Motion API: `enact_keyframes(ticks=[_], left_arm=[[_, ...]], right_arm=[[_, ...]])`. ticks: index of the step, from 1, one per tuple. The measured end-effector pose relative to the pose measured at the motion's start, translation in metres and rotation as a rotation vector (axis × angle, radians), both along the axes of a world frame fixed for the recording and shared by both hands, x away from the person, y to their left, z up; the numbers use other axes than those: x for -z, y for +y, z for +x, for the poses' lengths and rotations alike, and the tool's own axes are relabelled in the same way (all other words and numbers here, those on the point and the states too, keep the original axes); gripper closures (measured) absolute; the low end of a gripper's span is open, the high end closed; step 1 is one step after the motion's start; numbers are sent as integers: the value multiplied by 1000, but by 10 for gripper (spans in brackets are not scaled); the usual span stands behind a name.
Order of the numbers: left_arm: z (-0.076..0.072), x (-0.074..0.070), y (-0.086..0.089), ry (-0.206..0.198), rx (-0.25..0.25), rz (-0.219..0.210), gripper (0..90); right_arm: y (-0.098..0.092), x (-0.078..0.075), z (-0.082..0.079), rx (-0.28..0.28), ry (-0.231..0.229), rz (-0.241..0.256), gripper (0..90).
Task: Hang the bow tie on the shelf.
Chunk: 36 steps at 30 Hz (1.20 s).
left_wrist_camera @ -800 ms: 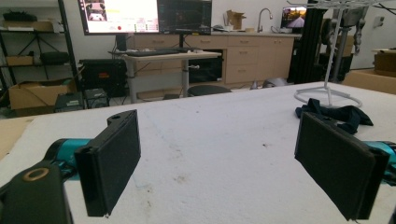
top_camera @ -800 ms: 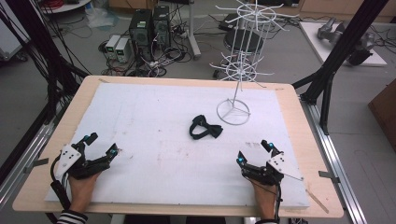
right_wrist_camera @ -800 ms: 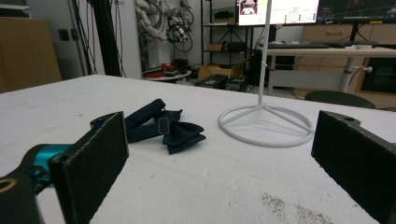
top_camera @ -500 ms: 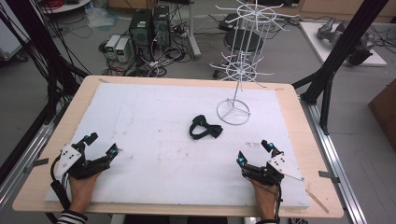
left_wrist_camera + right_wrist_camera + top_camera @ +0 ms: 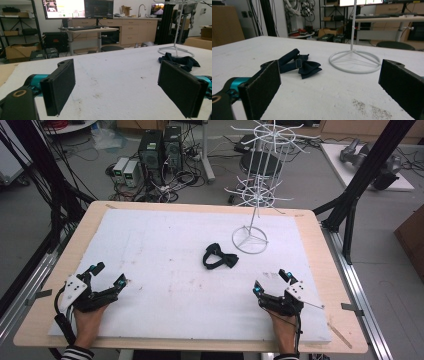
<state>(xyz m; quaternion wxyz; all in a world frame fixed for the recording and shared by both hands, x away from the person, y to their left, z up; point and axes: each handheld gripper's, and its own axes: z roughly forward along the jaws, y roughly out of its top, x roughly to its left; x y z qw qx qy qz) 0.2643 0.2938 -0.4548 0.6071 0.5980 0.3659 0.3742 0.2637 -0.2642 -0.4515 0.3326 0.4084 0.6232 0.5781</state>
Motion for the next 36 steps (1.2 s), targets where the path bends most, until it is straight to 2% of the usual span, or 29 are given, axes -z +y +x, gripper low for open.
enact_keyframes(ticks=[7,11,18,25,31,36], left_arm=[[0,0,0,1,1,-1,148],[0,0,0,0,0,-1,148],[0,0,0,-2,-1,-1,148],[0,0,0,0,-1,-2,148],[0,0,0,2,0,-1,148],[0,0,0,2,0,1,148]], right_arm=[[6,-5,7,-22,45,-49,31],[10,-16,13,-36,58,-66,32],[18,-37,30,-72,114,-112,32],[33,-57,51,-137,154,-190,32],[45,-64,67,-182,197,-250,32],[52,-66,77,-196,223,-267,32]])
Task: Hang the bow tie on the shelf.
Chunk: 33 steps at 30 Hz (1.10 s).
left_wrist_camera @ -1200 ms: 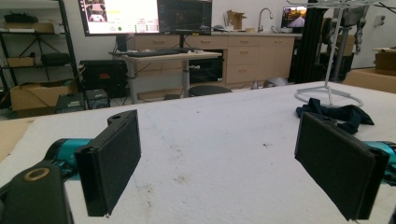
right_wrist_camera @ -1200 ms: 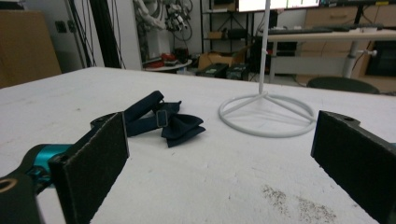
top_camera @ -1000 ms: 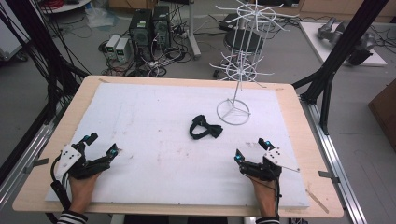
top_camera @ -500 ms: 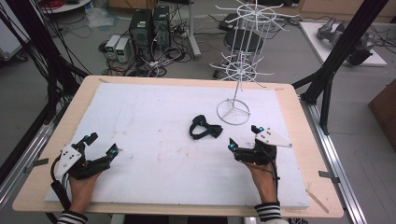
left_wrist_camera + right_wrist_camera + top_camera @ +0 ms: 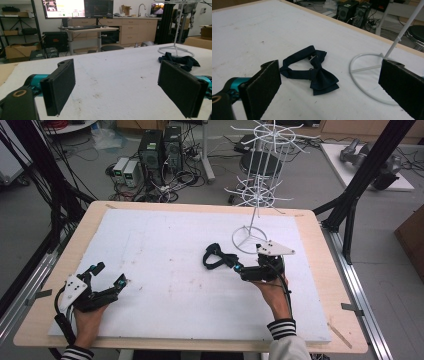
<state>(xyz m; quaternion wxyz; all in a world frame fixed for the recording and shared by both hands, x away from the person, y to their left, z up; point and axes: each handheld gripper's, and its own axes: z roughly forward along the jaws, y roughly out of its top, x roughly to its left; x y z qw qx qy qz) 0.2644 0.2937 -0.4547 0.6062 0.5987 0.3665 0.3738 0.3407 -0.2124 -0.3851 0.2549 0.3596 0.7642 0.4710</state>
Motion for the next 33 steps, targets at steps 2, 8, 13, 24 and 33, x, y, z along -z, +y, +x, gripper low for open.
enact_keyframes(ticks=[2,8,13,24,33], left_arm=[[0,0,0,-1,0,-1,148],[0,0,0,1,1,-2,148],[0,0,0,1,1,-2,148],[0,0,0,4,2,-5,149],[0,0,0,3,3,-4,149]], right_arm=[[2,0,4,-7,2,-11,32],[10,-2,18,-27,39,-33,42],[21,-2,28,-36,61,-61,43],[38,5,43,-22,111,-140,54],[49,10,50,28,144,-162,56]])
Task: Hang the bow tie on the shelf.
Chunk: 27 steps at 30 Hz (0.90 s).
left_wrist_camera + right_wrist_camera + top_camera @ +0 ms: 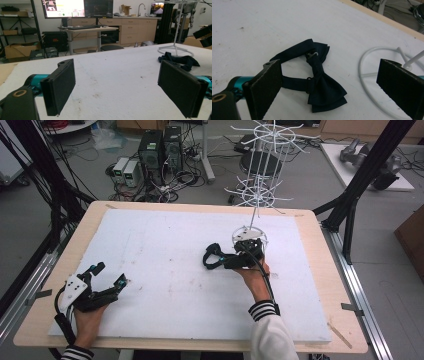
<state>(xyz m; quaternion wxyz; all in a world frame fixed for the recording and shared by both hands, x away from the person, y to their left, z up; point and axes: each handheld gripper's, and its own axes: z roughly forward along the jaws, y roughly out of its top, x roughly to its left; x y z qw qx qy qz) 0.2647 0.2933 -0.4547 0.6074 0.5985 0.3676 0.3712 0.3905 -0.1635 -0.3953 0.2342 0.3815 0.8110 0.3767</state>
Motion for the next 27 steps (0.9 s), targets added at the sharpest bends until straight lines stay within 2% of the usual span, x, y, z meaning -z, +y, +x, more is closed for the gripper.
enact_keyframes(ticks=[5,8,12,17,21,25,27], left_arm=[[0,0,0,0,1,1,149],[0,0,0,0,1,1,149],[0,0,0,0,1,0,149],[0,0,0,-2,1,1,149],[0,0,0,-1,1,0,149],[0,0,0,0,1,1,149],[0,0,0,-1,1,0,149]], right_arm=[[2,7,2,13,25,-21,57],[0,10,6,28,43,-9,64],[-5,14,10,31,70,30,141],[-6,18,14,40,92,19,153],[-13,22,19,46,118,38,167],[-16,25,22,25,145,69,187],[-17,27,24,-3,159,63,202]])
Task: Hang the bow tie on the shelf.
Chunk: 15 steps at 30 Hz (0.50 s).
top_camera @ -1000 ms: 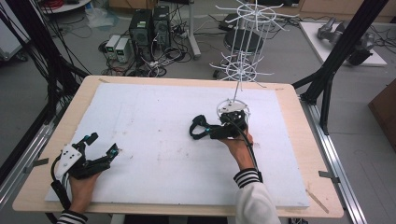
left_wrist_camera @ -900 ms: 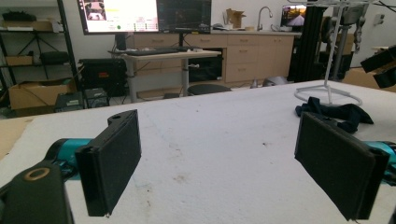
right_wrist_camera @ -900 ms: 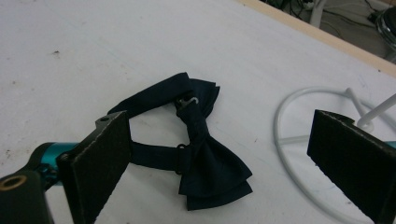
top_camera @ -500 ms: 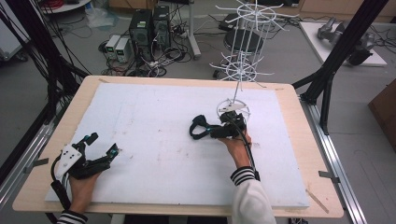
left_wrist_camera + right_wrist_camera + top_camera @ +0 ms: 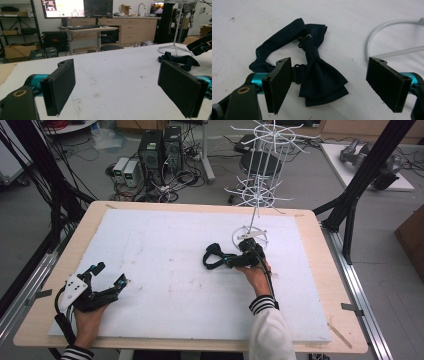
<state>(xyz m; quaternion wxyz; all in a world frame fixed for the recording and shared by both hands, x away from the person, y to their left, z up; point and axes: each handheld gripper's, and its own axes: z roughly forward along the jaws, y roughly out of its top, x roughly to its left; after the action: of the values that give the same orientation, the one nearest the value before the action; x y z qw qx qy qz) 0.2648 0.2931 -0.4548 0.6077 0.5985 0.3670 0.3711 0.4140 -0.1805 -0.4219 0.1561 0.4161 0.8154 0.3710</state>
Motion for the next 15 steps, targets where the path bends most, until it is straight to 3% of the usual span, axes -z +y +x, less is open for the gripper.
enact_keyframes(ticks=[15], left_arm=[[0,0,0,0,1,0,149]], right_arm=[[1,12,5,-47,86,-5,197]])
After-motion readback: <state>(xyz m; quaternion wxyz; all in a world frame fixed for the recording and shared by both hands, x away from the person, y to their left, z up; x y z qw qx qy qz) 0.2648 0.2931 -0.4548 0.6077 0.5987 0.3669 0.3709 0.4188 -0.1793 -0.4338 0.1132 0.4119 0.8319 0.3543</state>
